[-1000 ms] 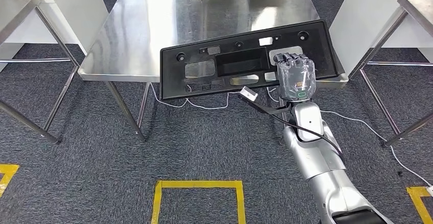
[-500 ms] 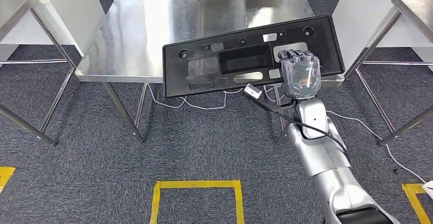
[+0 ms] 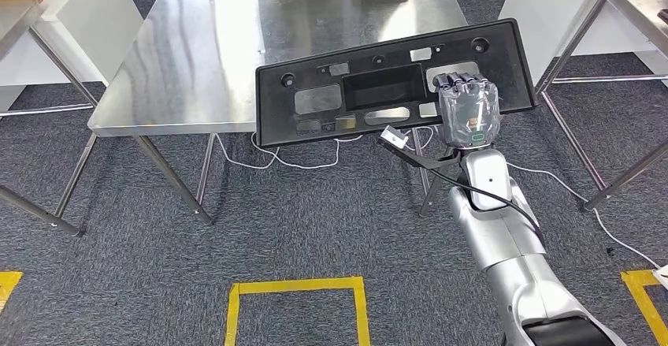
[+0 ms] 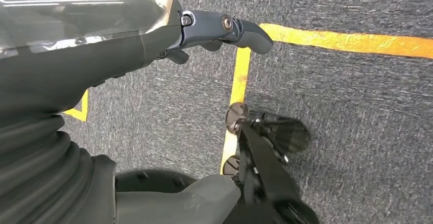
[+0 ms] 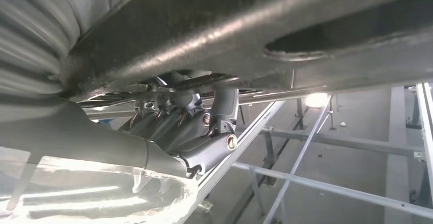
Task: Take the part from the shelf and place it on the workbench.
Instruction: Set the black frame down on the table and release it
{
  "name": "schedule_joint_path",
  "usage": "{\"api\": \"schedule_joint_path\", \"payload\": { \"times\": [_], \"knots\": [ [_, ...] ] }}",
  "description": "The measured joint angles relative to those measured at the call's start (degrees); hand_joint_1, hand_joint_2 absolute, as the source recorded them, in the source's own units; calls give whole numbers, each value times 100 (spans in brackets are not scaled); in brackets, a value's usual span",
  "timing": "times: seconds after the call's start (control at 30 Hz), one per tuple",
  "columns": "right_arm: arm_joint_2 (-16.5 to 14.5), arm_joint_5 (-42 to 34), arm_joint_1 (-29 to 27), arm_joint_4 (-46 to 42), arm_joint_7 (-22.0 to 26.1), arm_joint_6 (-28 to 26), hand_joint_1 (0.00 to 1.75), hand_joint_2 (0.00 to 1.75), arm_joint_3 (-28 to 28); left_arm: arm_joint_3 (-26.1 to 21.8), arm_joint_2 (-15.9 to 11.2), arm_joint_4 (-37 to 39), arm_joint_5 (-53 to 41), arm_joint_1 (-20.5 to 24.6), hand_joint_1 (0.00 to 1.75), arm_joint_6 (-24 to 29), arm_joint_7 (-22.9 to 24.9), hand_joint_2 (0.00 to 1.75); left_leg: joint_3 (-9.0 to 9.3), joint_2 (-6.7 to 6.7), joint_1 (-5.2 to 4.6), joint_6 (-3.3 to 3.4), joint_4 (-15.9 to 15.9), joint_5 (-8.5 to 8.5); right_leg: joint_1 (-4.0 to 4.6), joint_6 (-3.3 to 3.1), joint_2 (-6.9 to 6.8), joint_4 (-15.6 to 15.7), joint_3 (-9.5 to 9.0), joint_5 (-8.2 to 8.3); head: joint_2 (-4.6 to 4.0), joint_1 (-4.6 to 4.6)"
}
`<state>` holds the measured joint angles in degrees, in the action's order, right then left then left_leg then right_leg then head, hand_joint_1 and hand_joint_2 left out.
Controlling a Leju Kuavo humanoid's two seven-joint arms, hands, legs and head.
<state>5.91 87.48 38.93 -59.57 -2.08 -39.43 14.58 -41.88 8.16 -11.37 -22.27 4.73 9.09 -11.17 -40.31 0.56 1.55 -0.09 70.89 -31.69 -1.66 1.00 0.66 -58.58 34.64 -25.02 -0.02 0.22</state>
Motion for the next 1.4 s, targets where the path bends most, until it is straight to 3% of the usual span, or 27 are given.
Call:
{"api": "schedule_joint_path", "payload": {
  "times": [0.03, 0.07, 0.1, 0.2, 0.27, 0.4, 0.5, 0.53, 0.57, 0.6, 0.67, 0.7, 0.77, 0.9, 0.93, 1.0, 1.03, 1.07, 1.1, 1.13, 1.2, 1.23, 1.3, 1.4],
  "knots": [
    [-3, 3, -2, 2, 1, 0, 175, 175, 2, -1, -1, 0, -1, -2, 0, 0, 0, 175, -184, -6, -5, 13, 305, -71, 25, -17, 8, 0, -3, -7, -1, -1],
    [-3, 5, -4, 3, 2, 0, 175, 175, 4, -2, 0, 0, -3, -4, 0, -1, 1, 175, -276, -9, -17, 41, 407, -32, 49, -36, 16, -1, -10, -14, -1, -1],
    [-3, 5, -3, 4, 3, 0, 175, 175, 7, -3, 1, 0, -7, -5, 0, -2, 1, 175, -252, -14, -35, 88, 276, 115, 76, -52, 25, 0, -23, -21, -1, 0],
    [-3, -15, 36, 5, 12, -1, 175, 175, 10, -5, -6, -1, -26, -2, 0, -4, 5, 175, 218, -65, -129, 310, -798, 668, 133, -82, 48, 4, -65, -46, 0, 7],
    [-4, -37, 62, 4, 21, -2, 175, 175, 10, -6, -14, -1, -43, 2, 0, -3, 16, 175, 383, -61, -190, 396, -1138, 739, 148, -70, 54, 10, -69, -65, -1, 8],
    [-1, -52, 82, -7, 63, -5, 175, 175, 17, -9, -9, 0, -56, 3, 0, 3, 49, 175, 486, -23, -166, 398, -1300, 780, 174, -7, 20, -140, 18, -165, -1, 13],
    [-2, -53, 100, -8, 68, -7, 175, 175, 25, -20, -4, 0, -64, 4, 0, 4, 57, 175, 541, -6, -147, 412, -1355, 787, 147, -23, -4, -1161, 532, -569, 0, 28],
    [-3, -50, 88, -5, 66, -7, 175, 175, 27, -28, -3, 0, -67, 5, 0, 3, 60, 175, 546, -6, -147, 415, -1354, 780, 133, -7, -5, -1491, 716, -665, 0, 32],
    [-1, -34, 71, -3, 61, -7, 175, 175, 28, -38, -1, 0, -72, 5, 0, 3, 62, 175, 553, -8, -145, 412, -1352, 771, 116, 34, -7, -1627, 808, -672, -1, 33],
    [1, -3, 59, -2, 49, -7, 175, 175, 29, -47, 2, 0, -79, 4, 0, 2, 64, 175, 562, -10, -142, 401, -1348, 760, 98, 93, -12, -1523, 782, -583, -1, 34],
    [5, 80, 60, 2, 14, -7, 175, 175, 39, -62, 10, 0, -93, 2, 0, 2, 68, 175, 590, -14, -138, 354, -1328, 724, 58, 214, -59, -738, 427, -235, -1, 38],
    [7, 112, 73, 6, -1, -7, 175, 175, 47, -71, 12, 0, -99, 2, 0, 1, 69, 175, 595, -14, -152, 320, -1304, 693, 54, 232, -87, -345, 234, -87, -1, 41],
    [11, 145, 92, 22, -17, -8, 175, 175, 65, -90, 13, 0, -106, 3, 0, 0, 70, 175, 599, -10, -177, 260, -1268, 640, 58, 175, -112, 42, 43, 38, -1, 42],
    [33, 164, 102, 46, -23, -10, 175, 175, 82, -105, 10, -2, -107, 3, 0, 0, 70, 175, 556, -1, -143, 149, -1106, 495, 12, 6, -70, 79, -18, 32, -1, 25],
    [32, 172, 104, 46, -26, -11, 175, 175, 85, -108, 10, -2, -108, 2, 0, -1, 70, 175, 452, -9, -128, 114, -868, 363, -11, -28, -65, 87, -44, 26, 0, 14],
    [31, 197, 110, 62, -69, -7, 175, 175, 101, -117, 12, -2, -111, 2, 0, -3, 70, 175, 63, -27, -96, 54, -93, 18, -8, -76, -60, 87, -79, -3, -1, -5],
    [35, 213, 117, 80, -124, 0, 175, 175, 117, -126, 13, -2, -113, 1, 0, -4, 69, 175, -141, -32, -81, 31, 258, -92, -4, -91, -57, 86, -95, -16, 0, -4],
    [49, 224, 132, 109, -201, 9, 175, 175, 142, -134, 13, -2, -114, 0, 0, -4, 69, 175, -274, -36, -67, 16, 437, -94, -3, -97, -53, 84, -111, -29, 0, -5],
    [69, 231, 161, 146, -279, 19, 175, 175, 168, -143, 12, -2, -115, -1, 0, -4, 69, 175, -290, -38, -53, 9, 371, 30, -7, -92, -46, 83, -132, -46, 0, -6],
    [97, 233, 207, 187, -338, 23, 175, 175, 189, -148, 10, -2, -116, -1, 0, -4, 69, 175, -191, -40, -37, 7, 83, 246, -14, -78, -39, 82, -158, -66, 0, -6],
    [160, 228, 348, 278, -384, 19, 175, 175, 210, -155, 7, -1, -119, 0, 0, -4, 72, 175, 161, -49, -12, 8, -738, 676, -6, -20, -22, 78, -201, -116, -1, -8],
    [199, 220, 428, 321, -382, 12, 175, 175, 209, -159, 6, 0, -121, 0, 0, -4, 76, 175, 288, -58, -13, 17, -1019, 778, 7, 12, -15, 78, -207, -135, -1, -4],
    [282, 206, 547, 381, -380, 7, 175, 175, 196, -171, 6, 2, -128, 0, 0, -4, 86, 175, 368, -73, -50, 61, -1190, 775, 38, 82, -6, 102, -212, -153, -1, 4],
    [404, 219, 589, 415, -394, 4, 175, 175, 164, -185, 8, 1, -153, 0, 0, -4, 87, 175, 425, -73, -72, 202, -1255, 788, 56, 178, -23, 25, -180, -220, -1, 17]
  ]
}}
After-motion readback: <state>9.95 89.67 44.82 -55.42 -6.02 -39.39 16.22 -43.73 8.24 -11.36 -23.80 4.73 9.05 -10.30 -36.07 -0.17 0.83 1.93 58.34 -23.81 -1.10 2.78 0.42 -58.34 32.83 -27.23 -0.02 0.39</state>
